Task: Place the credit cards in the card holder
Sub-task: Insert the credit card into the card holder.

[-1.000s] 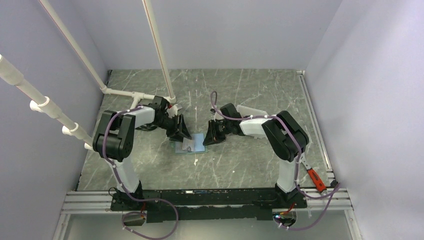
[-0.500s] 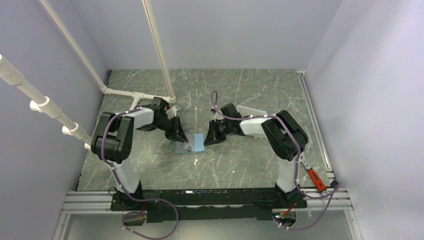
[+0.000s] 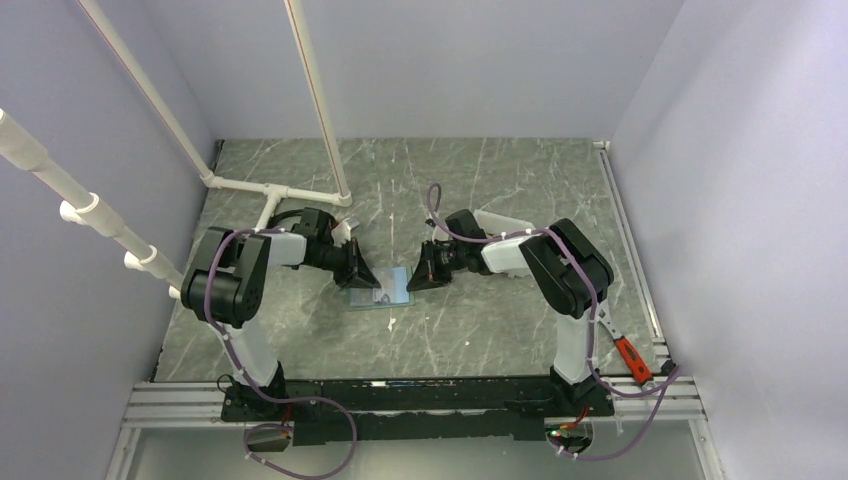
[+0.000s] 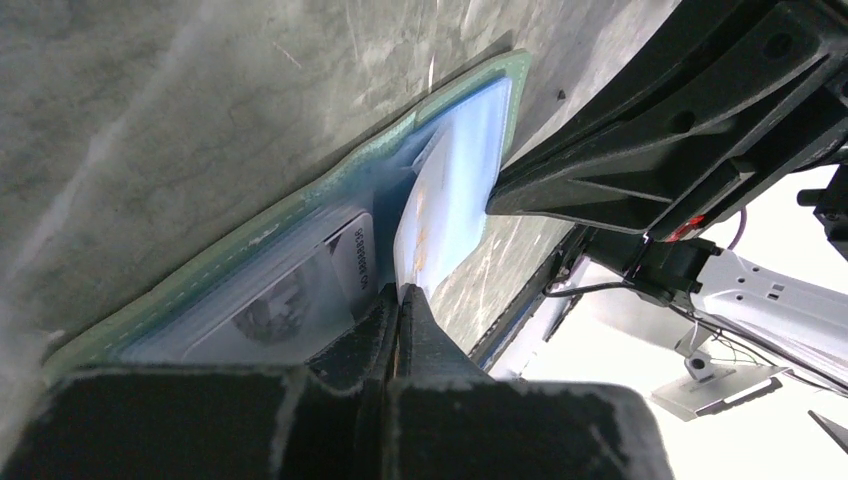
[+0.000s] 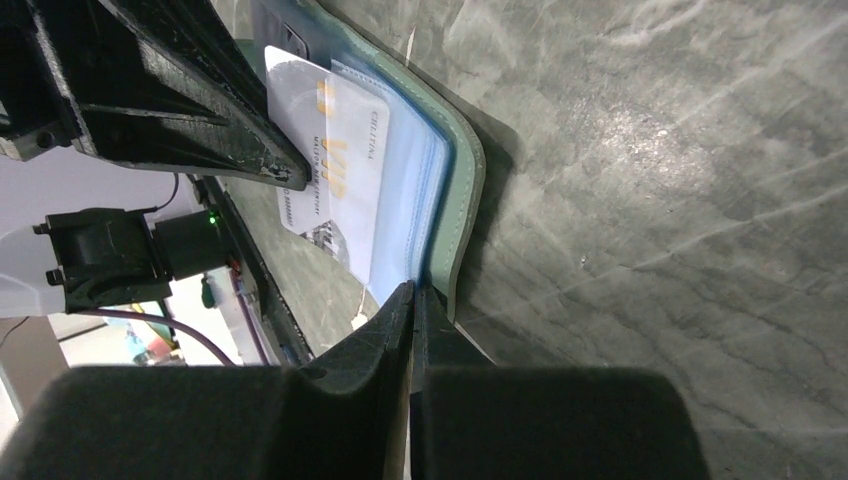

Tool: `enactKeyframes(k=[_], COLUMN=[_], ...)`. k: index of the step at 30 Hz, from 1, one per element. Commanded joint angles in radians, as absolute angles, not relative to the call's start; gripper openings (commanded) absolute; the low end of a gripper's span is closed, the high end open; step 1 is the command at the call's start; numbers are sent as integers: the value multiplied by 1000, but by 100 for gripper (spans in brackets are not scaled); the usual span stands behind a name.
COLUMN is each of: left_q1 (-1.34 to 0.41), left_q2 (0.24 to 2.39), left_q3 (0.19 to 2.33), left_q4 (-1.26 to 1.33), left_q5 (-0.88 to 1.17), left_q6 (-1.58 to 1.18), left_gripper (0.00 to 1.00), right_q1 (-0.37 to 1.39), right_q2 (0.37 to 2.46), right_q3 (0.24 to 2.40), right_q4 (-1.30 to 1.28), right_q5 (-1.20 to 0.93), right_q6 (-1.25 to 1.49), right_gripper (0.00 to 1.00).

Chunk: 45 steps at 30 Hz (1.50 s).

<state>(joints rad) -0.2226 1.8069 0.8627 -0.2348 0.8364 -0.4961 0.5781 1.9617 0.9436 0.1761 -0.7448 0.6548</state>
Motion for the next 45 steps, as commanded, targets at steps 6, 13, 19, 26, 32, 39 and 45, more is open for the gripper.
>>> enactKeyframes(k=[6, 13, 19, 26, 32, 39, 45], left_q1=[-266, -296, -317, -413, -447, -446, -446], left_q2=[1733, 1656, 1671, 1759, 1768, 1659, 1629], left_q3=[784, 882, 910, 980, 1043, 1070, 1083], left_q4=[-62, -380, -397, -341, -447, -630, -628], left_q5=[744, 610, 622, 635, 538, 389, 419], left_q6=[-594, -479, -464, -504, -485, -420, -421], left_gripper=[8, 37, 36, 36, 39, 43, 40], right_q1=[597, 597, 597, 597, 597, 595, 595], right_q2=[1982, 1963, 1976, 1970, 1958, 1932, 1902], right_q3=[930, 945, 942, 940, 935, 944, 958], right_q4=[197, 159, 178, 174, 164, 112, 93], right_q5=[-736, -711, -720, -717, -706, -680, -695], right_q6=[648, 621, 630, 627, 618, 581, 578], right_gripper=[3, 3, 2, 2, 1, 3, 18])
